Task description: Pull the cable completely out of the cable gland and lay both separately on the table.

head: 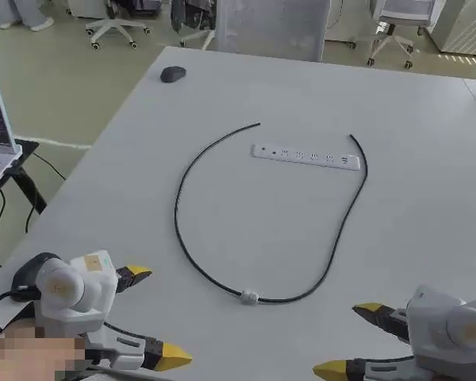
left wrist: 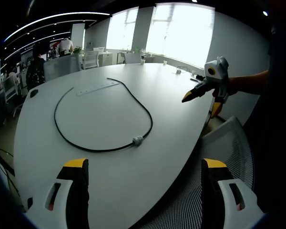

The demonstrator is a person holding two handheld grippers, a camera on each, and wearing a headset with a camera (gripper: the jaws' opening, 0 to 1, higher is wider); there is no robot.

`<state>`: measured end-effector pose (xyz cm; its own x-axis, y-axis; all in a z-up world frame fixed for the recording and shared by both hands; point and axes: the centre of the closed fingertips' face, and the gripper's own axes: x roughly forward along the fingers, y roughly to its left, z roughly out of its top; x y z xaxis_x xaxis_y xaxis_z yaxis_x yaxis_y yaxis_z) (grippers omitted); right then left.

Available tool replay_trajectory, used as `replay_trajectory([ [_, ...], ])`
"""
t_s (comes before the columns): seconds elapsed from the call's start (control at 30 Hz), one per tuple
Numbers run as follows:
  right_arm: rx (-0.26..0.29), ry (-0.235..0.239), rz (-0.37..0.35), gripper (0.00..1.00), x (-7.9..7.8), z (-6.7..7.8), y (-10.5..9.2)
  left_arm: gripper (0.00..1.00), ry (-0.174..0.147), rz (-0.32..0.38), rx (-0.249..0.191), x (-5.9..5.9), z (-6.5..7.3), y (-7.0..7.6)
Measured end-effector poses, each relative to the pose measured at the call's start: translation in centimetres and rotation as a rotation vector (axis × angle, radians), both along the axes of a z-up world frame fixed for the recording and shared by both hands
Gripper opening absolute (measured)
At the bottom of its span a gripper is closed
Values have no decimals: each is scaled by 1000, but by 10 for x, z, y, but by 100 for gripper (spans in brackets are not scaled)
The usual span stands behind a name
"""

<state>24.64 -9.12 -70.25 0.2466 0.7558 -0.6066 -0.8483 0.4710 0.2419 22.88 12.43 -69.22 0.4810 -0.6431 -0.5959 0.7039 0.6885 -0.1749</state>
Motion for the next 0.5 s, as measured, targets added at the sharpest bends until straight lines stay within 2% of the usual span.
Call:
replay_trajectory([
  [0.3, -21, -5, 22, 81, 9, -5, 9, 99, -8, 2, -11, 5, 4, 3],
  [0.5, -27, -4, 29, 81, 14, -8, 15, 99, -6, -14, -16, 5, 2, 1],
])
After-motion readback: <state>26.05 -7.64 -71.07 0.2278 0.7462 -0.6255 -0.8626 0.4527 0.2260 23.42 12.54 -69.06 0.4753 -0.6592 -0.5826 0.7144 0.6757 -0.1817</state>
